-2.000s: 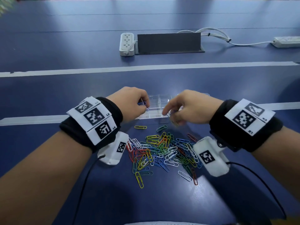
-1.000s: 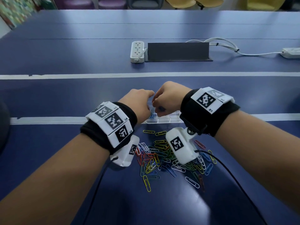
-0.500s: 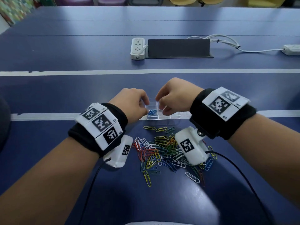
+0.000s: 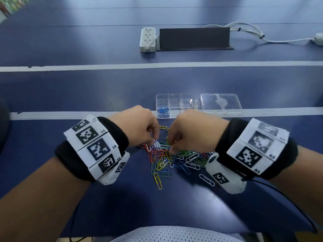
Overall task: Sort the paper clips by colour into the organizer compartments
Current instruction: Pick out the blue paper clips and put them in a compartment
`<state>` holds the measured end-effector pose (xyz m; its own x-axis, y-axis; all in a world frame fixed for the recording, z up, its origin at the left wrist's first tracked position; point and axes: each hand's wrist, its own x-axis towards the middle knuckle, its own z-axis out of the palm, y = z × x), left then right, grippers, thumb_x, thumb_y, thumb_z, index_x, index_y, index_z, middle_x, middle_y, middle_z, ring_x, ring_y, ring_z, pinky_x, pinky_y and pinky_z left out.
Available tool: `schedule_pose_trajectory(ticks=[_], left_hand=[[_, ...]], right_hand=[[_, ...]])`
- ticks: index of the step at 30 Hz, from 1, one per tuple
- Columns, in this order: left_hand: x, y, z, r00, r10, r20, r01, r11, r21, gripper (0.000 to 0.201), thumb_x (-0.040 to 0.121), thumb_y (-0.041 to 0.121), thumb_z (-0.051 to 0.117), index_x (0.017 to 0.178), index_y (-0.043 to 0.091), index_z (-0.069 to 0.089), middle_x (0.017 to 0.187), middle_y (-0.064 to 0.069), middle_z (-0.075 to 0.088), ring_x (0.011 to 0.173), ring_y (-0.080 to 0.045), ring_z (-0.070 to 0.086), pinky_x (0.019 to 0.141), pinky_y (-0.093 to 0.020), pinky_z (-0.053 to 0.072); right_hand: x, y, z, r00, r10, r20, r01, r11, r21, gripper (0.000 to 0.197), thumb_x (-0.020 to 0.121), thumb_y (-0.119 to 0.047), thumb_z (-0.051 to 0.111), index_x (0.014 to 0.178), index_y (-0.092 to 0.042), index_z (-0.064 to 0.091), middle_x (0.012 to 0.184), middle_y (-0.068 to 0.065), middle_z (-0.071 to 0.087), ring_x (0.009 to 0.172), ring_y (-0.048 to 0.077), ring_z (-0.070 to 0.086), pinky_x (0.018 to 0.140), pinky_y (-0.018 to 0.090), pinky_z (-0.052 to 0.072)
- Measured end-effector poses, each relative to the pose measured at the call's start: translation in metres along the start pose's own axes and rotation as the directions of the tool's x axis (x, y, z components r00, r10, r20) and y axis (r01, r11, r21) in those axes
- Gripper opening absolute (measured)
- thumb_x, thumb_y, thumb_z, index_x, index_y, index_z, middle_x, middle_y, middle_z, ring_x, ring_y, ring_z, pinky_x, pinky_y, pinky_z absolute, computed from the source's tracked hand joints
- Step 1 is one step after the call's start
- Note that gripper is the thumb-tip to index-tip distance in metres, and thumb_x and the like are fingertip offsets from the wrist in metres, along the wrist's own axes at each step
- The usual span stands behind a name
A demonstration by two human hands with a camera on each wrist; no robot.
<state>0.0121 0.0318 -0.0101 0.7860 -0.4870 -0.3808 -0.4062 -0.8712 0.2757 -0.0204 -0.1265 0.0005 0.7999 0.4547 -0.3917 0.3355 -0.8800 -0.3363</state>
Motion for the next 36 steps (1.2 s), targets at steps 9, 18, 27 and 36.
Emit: schedule_pose_trajectory(ticks=[9, 18, 27, 36], left_hand=[[-0.007, -0.004, 0.008, 0.999, 0.048, 0.025, -0.050, 0.997, 0.054, 0.019, 0.078, 0.015, 0.067, 0.091, 0.027, 0.073, 0.072, 0.005, 0.065, 0.070, -0.010, 0.054, 0.065, -0.020, 0.038], [-0.011, -0.011, 0.015, 0.995, 0.101, -0.025, -0.099, 0.993, 0.070, 0.014, 0.078, 0.018, 0.062, 0.086, 0.026, 0.070, 0.082, 0.004, 0.066, 0.078, -0.013, 0.056, 0.073, -0.024, 0.046], [-0.019, -0.018, 0.013, 0.995, 0.080, -0.061, -0.077, 0.996, 0.041, 0.012, 0.078, 0.020, 0.061, 0.073, 0.030, 0.056, 0.079, 0.006, 0.067, 0.062, -0.003, 0.048, 0.068, -0.023, 0.046], [-0.019, -0.017, 0.012, 0.995, 0.050, -0.090, -0.053, 0.998, -0.031, 0.028, 0.079, 0.009, 0.056, 0.099, 0.027, 0.060, 0.078, 0.011, 0.067, 0.059, 0.009, 0.047, 0.063, -0.017, 0.042]], right_hand=[[0.006, 0.011, 0.004, 0.994, 0.075, -0.079, -0.079, 0.996, -0.044, 0.014, 0.076, -0.018, 0.065, 0.085, -0.015, 0.076, 0.082, 0.007, 0.075, 0.080, 0.026, 0.068, 0.074, 0.035, 0.058], [-0.002, -0.003, 0.014, 0.999, -0.021, -0.044, 0.019, 0.999, -0.033, 0.013, 0.077, -0.027, 0.066, 0.088, -0.028, 0.073, 0.082, -0.004, 0.071, 0.080, 0.021, 0.064, 0.075, 0.031, 0.054], [-0.006, 0.000, 0.010, 1.000, 0.024, -0.011, -0.025, 0.997, -0.068, 0.014, 0.076, -0.017, 0.060, 0.082, -0.018, 0.073, 0.080, 0.000, 0.073, 0.077, 0.022, 0.065, 0.069, 0.027, 0.054], [-0.001, -0.001, 0.012, 0.996, 0.010, -0.086, -0.019, 0.995, -0.101, 0.017, 0.081, -0.023, 0.057, 0.089, -0.022, 0.072, 0.085, 0.002, 0.071, 0.082, 0.026, 0.063, 0.073, 0.030, 0.054]])
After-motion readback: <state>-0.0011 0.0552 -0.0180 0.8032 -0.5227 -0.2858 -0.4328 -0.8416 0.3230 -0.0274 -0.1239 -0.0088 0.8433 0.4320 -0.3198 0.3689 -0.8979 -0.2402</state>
